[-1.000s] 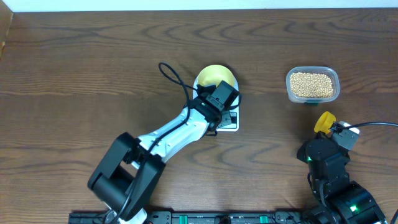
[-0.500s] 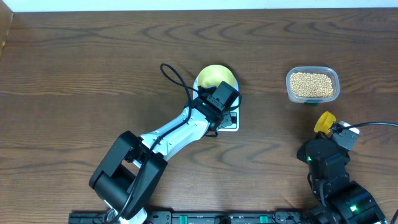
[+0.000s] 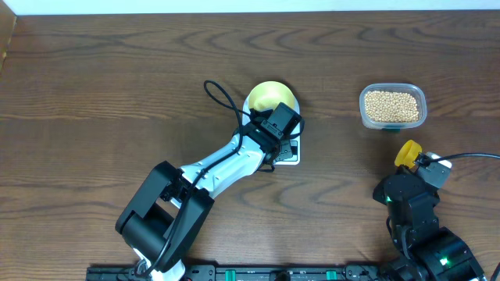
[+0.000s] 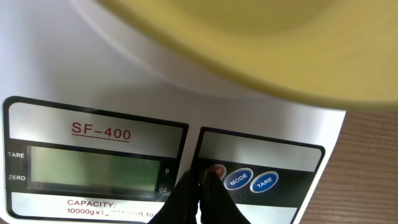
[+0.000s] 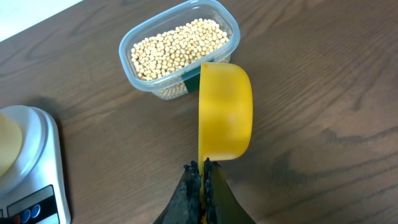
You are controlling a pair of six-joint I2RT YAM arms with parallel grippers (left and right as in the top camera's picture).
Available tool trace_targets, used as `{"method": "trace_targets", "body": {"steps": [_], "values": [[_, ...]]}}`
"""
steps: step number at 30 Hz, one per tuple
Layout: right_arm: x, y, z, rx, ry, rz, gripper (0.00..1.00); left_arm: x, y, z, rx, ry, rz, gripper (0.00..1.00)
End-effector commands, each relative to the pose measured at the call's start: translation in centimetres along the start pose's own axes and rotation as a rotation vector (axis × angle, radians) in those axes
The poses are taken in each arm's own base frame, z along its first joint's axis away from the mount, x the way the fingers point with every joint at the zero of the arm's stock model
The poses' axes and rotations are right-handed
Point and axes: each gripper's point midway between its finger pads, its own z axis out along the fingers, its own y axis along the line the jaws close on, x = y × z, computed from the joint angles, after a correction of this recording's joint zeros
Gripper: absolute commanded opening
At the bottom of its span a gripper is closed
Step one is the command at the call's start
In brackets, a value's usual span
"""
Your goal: Scoop item into bowl and weigh 50g on scale
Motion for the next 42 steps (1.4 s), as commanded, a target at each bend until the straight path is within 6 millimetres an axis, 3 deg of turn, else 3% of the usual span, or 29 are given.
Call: {"method": "trace_targets", "body": {"steps": [1,9,16,22,27,30,35,39,42], "values": [[-0.7,-0.1,-0.2,0.007,-0.018,-0.001,0.01,0.4,0.4,0.6,-0.021,0.012,0.002,0.07],[-0.7,-0.1,-0.2,0.007,-0.018,-0.001,0.01,0.5,0.6,0.9,-0.031,0.015,0.007,0.07],[-0.4,-0.2,-0.2,0.008,-0.006,-0.007,0.01,1.0,1.5,2.4,-0.064,0.040,0.001,0.07],[0.0,0.2,-0.2,-0.013,0.016,-0.009,0.01,0.7,1.7,1.0,-0.063,0.039,0.048,0.07],[0.0,0.2,-0.2,-0.013,0.016,-0.009,0.01,0.5,2.2,-3.1,-0.060,0.033,0.042,0.07],[0.0,0.2,-0.2,-0.013,0.016,-0.009,0.01,0.2,2.1,-6.7,-0.026,0.001,0.055,0.07],[-0.1,0.2,-0.2,-0.014,0.015,-0.008,0.01,-2.7,2.4,-12.3,0.009,-0.177,0.164,0.07],[-0.3,0.4,-0.2,-0.022,0.006,0.000,0.01,-7.6,6.2,-17.8,-0.109,-0.447,0.102,0.08],[-0.5,0.6,-0.2,-0.030,-0.003,0.007,0.01,-11.5,11.7,-22.0,-0.243,-0.632,-0.052,0.08]]}}
